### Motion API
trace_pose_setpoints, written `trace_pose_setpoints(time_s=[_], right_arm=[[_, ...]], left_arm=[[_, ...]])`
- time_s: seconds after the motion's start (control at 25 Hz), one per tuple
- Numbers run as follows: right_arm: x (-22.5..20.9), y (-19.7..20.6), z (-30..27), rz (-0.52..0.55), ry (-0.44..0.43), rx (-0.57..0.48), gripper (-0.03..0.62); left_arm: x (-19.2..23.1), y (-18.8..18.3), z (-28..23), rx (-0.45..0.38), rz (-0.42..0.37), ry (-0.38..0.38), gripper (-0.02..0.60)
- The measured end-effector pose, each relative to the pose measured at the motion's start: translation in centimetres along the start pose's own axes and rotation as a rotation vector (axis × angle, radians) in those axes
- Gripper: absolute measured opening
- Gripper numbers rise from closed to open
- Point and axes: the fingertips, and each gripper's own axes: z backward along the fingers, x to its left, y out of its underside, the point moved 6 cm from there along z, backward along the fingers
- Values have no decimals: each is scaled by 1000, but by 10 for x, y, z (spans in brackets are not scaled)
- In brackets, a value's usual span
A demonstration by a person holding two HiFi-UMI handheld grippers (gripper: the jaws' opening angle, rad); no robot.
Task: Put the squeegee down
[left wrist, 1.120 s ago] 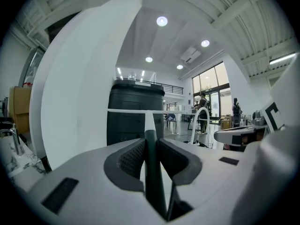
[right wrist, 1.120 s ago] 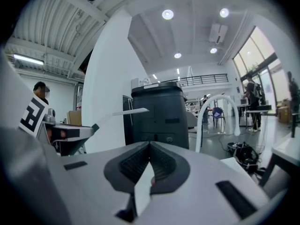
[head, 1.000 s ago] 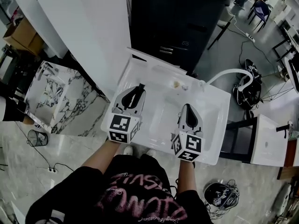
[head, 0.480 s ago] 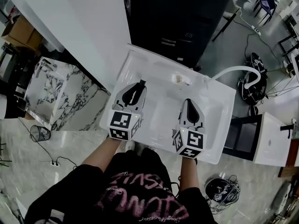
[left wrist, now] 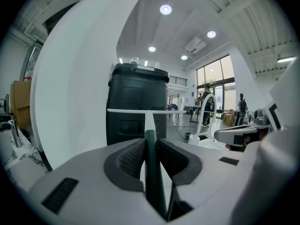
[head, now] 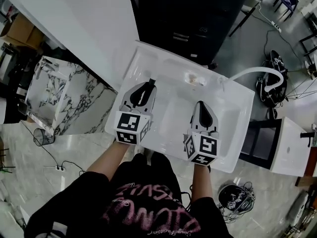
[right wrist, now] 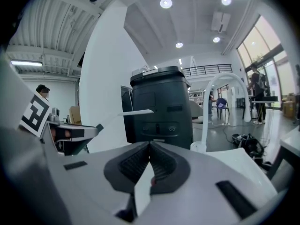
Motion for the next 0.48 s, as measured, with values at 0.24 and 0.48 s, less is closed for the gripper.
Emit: trace_pose_setpoints(time_s=[0.24, 0.48], right_arm=[[0, 8, -7, -11, -10, 15, 20], [-2, 16, -15, -26, -16, 30, 20]], left_arm=[[3, 8, -6, 20, 12, -18, 94], [3, 20, -14, 54, 17, -23, 94]])
